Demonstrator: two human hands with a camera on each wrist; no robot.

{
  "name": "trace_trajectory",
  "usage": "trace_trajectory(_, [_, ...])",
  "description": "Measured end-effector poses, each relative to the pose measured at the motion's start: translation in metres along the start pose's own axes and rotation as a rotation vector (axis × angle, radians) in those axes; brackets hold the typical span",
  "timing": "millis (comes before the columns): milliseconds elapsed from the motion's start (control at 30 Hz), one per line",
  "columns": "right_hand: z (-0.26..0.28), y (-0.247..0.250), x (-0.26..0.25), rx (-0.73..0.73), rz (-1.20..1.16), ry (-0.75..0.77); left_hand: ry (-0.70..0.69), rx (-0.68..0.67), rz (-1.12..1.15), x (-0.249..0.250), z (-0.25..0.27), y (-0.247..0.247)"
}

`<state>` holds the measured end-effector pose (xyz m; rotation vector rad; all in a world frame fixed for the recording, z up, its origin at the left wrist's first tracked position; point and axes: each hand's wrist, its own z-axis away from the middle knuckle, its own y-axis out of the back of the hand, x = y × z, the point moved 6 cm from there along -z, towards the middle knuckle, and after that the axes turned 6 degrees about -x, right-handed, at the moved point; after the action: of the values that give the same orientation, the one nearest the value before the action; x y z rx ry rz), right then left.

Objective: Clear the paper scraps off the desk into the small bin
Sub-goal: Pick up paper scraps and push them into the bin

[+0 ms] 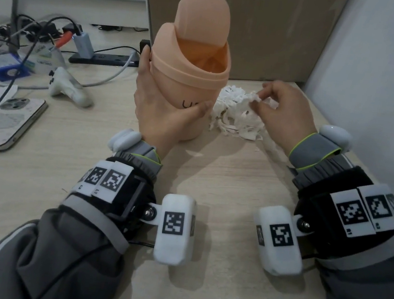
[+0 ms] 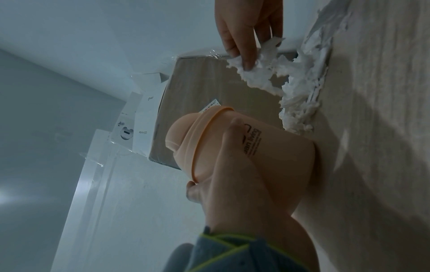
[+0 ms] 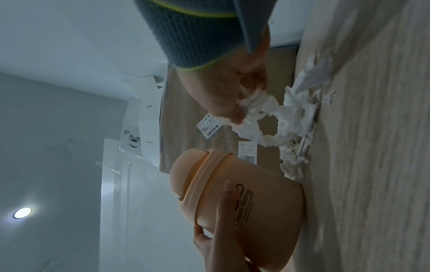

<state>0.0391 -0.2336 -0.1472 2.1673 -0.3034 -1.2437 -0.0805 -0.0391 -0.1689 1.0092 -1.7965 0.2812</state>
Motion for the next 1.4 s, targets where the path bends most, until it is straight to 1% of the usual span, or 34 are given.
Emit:
trace_trajectory(100, [-0.002, 0.006, 0.008, 0.077, -0.041, -0.081, -0.014, -0.018, -0.012, 0.001, 0.000, -0.001])
trace_trajectory(200, [0.001, 0.007, 0.011, 0.100, -0.266, -0.137, -0.040, -0.030, -0.017, 0.001, -0.001, -0.002])
trace_trajectory(367, [0.001, 0.015, 0.003, 0.181, -0.428, -0.035, -0.078, -0.059, -0.011, 0.003, -0.002, -0.005])
trace_trajectory(500, [0.002, 0.021, -0.002, 0.260, -0.631, -0.002, -0.116, -0.077, -0.026, 0.006, -0.001, -0.006])
trace_trajectory(600, [0.002, 0.021, -0.009, 0.210, -0.794, 0.009, -0.130, -0.090, -0.037, 0.008, 0.000, -0.007])
trace_trajectory(667, [0.002, 0.019, -0.018, 0.121, -0.910, 0.053, -0.144, -0.099, -0.046, 0.010, 0.000, -0.008])
trace_trajectory(733, [0.003, 0.015, -0.026, 0.020, -0.958, 0.116, -0.163, -0.109, -0.058, 0.011, 0.001, -0.008])
trace_trajectory(767, [0.004, 0.013, -0.029, -0.014, -0.931, 0.149, -0.175, -0.117, -0.069, 0.012, 0.002, -0.009])
trace_trajectory(800, [0.006, 0.012, -0.031, -0.024, -0.857, 0.183, -0.184, -0.126, -0.081, 0.013, 0.002, -0.010])
trace_trajectory(867, [0.009, 0.014, -0.035, 0.034, -0.642, 0.245, -0.199, -0.144, -0.092, 0.015, 0.004, -0.012])
trace_trajectory(900, [0.010, 0.016, -0.036, 0.069, -0.583, 0.270, -0.204, -0.152, -0.092, 0.016, 0.004, -0.012])
trace_trajectory(1000, [0.012, 0.020, -0.039, 0.105, -0.620, 0.307, -0.210, -0.186, -0.090, 0.017, 0.005, -0.014])
trace_trajectory(1100, [0.016, 0.016, -0.045, 0.051, -0.591, 0.327, -0.248, -0.221, -0.112, 0.018, 0.006, -0.019])
trace_trajectory(1200, [0.017, 0.010, -0.048, 0.024, -0.379, 0.343, -0.297, -0.238, -0.138, 0.018, 0.005, -0.023])
trace_trajectory(1300, [0.016, 0.004, -0.047, -0.041, -0.165, 0.361, -0.310, -0.227, -0.137, 0.016, 0.004, -0.024])
trace_trajectory(1367, [0.016, 0.003, -0.046, -0.038, -0.150, 0.383, -0.305, -0.220, -0.134, 0.015, 0.003, -0.023])
trace_trajectory(1400, [0.017, 0.006, -0.047, -0.013, -0.173, 0.392, -0.302, -0.220, -0.132, 0.015, 0.003, -0.023])
